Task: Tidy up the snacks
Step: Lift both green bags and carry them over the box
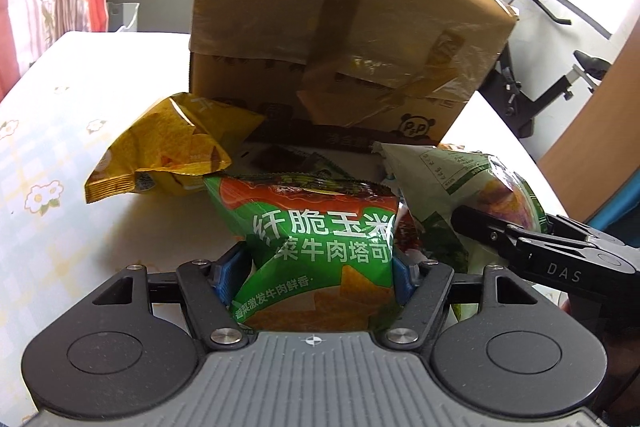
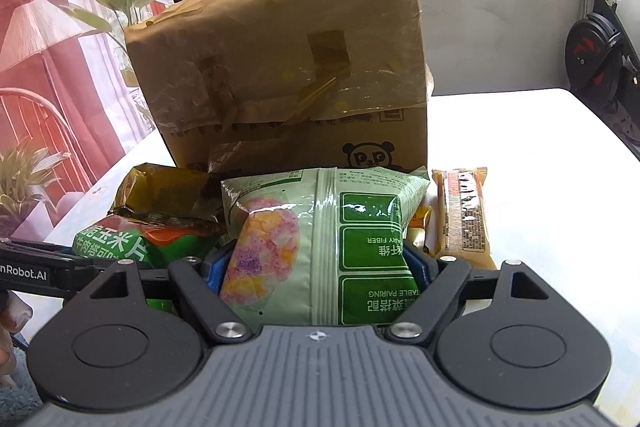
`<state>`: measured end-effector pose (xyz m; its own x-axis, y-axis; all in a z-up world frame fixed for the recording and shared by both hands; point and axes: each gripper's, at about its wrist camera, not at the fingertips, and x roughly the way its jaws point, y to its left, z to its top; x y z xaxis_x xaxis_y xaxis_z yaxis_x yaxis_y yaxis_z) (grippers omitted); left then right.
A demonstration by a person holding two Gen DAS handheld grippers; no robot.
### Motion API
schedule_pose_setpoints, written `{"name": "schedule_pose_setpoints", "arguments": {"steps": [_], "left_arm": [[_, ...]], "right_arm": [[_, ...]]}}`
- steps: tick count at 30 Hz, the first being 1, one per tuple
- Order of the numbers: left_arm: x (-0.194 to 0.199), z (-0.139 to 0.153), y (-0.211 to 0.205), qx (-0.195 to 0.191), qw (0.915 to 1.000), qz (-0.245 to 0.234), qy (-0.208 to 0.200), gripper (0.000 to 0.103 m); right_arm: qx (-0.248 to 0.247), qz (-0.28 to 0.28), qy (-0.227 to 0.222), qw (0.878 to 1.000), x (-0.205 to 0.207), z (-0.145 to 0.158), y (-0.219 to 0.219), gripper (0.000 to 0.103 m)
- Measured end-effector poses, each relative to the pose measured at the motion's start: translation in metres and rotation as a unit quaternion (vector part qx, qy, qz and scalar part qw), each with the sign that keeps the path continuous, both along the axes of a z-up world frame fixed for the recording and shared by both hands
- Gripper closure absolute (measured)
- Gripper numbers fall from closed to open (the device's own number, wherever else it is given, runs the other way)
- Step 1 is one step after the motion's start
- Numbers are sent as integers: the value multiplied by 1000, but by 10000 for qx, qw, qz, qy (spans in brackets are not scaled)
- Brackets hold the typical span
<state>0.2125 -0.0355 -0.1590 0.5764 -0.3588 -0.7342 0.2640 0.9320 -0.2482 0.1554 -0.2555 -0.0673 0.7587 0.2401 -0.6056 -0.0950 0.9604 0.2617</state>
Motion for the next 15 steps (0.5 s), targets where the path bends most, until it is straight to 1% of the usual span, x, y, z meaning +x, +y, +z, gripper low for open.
{"name": "schedule_pose_setpoints", "arguments": {"steps": [5, 8, 12, 15], "left_arm": [[-3, 2, -5, -83, 9997, -220, -95, 30], [-5, 6, -7, -123, 9990, -352, -246, 30], [-12, 26, -13, 134, 9952, -587, -770, 30], [-13, 43, -12, 82, 9921, -591, -1102, 30]], "right_arm": [[16, -330, -67, 9994, -6, 3, -12, 22], [-1, -425, -107, 9990, -6, 5, -15, 22], [-12, -413, -188, 9990, -7, 8, -14, 22], [-36, -430, -327, 9985, -9, 12, -14, 22]]}}
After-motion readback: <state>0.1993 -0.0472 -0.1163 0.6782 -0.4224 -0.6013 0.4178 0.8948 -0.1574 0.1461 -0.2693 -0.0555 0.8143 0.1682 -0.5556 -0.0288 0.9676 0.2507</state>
